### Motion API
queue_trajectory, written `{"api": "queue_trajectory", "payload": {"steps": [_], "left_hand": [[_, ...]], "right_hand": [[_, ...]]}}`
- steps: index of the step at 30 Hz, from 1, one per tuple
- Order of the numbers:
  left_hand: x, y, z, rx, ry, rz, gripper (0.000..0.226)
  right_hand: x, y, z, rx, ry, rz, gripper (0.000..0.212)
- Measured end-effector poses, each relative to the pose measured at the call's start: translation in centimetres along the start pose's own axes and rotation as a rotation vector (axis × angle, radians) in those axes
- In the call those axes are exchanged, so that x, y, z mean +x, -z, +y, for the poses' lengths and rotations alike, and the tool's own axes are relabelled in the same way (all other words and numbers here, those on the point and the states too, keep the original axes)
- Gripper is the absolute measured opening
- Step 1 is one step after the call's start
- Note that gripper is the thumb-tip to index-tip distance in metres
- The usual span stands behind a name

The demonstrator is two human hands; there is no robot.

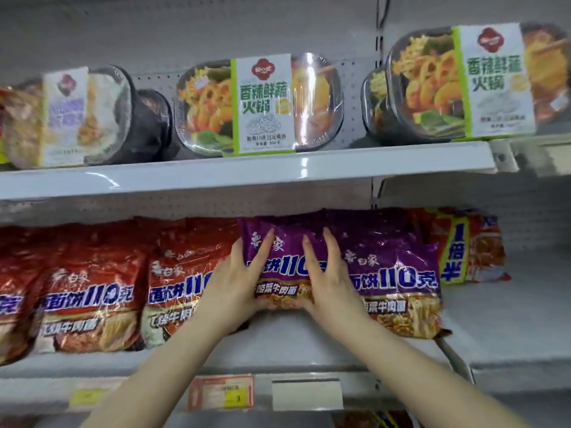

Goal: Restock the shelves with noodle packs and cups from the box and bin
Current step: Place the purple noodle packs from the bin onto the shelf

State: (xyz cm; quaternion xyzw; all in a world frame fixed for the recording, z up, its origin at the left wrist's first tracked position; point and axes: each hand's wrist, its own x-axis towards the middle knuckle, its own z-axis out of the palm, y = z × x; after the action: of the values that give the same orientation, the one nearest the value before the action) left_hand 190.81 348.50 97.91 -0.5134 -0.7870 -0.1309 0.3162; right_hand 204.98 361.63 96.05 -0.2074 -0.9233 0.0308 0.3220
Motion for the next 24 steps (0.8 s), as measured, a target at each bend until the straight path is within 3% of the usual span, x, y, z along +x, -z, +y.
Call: {"api": "queue_trajectory", "payload": {"steps": [5, 8, 12, 20, 24], "left_hand": [[1.1, -3.4, -1.3, 0.23, 0.036, 0.03, 0.138], [2.3, -4.8, -1.9, 0.275, 0.016, 0.064, 0.138], [4.0, -6.2, -1.3, 0.365, 0.073, -0.023, 0.142], [7.1, -9.4, 0.2, 0.582, 0.211, -0.08, 0.107], [7.2, -9.5, 0.4, 0.611, 0.189, -0.12, 0.112]], "right_hand": [[2.1, -3.1, 0.4, -0.108, -0.018, -0.076, 0.112], [3.6, -4.7, 0.7, -0.268, -0.026, -0.025, 0.116], [4.4, -5.7, 0.4, -0.449, -0.033, -0.068, 0.124], [6.2, -6.7, 1.0, -0.66, -0.11, -0.057, 0.128], [7.2, -7.3, 1.8, -0.659, -0.14, -0.078, 0.119]]}}
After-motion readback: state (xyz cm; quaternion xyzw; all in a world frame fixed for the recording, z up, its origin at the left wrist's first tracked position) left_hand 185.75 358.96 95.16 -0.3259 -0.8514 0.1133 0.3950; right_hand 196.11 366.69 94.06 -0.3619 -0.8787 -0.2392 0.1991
